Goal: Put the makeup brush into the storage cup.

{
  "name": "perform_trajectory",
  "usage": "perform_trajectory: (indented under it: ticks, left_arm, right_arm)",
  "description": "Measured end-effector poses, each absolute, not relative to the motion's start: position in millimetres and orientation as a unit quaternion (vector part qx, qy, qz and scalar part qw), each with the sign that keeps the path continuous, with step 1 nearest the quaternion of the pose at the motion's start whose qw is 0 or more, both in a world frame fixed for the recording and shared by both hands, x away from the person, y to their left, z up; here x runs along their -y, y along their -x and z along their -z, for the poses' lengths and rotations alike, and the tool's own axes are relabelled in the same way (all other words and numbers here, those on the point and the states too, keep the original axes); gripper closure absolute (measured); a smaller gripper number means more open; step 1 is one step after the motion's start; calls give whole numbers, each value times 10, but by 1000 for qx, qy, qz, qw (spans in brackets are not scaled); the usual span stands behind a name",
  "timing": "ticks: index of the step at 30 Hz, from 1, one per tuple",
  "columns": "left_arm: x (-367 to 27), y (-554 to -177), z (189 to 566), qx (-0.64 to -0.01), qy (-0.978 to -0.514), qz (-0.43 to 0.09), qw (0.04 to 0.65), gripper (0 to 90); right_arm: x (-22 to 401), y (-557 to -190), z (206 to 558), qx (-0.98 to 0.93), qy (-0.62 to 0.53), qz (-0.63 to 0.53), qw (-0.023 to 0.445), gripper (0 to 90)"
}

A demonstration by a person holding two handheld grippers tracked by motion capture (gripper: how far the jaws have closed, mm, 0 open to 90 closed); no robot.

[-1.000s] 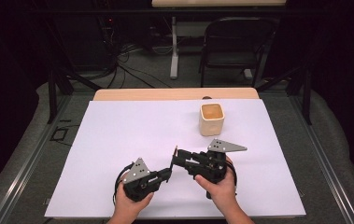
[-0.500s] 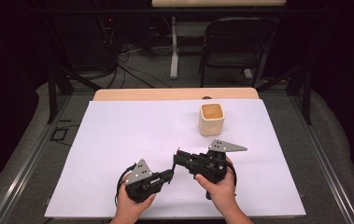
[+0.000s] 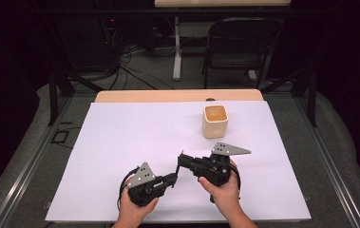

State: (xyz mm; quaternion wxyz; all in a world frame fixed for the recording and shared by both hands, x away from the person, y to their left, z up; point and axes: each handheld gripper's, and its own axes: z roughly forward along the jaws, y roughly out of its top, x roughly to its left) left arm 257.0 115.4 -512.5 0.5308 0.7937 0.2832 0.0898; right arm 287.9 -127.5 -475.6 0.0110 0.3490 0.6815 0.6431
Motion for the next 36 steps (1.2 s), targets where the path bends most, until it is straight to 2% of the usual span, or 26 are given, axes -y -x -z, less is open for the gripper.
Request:
perform_trajectory:
  ticks: [21,30,36]
  left_arm:
    - [-1150,-2569,5131,-279,-795,-84,532,832]
    - [-1138,-2566,5138,-277,-799,-76,529,721]
    - [-1132,-2573,5163,-277,-796,-66,534,584]
  right_arm:
    - [1277,-2868,4747,-694,-334,-637,27,839]
    - [1299,-2863,4738,-696,-334,-635,34,838]
    - [1314,-2860,4735,-699,-333,-632,41,838]
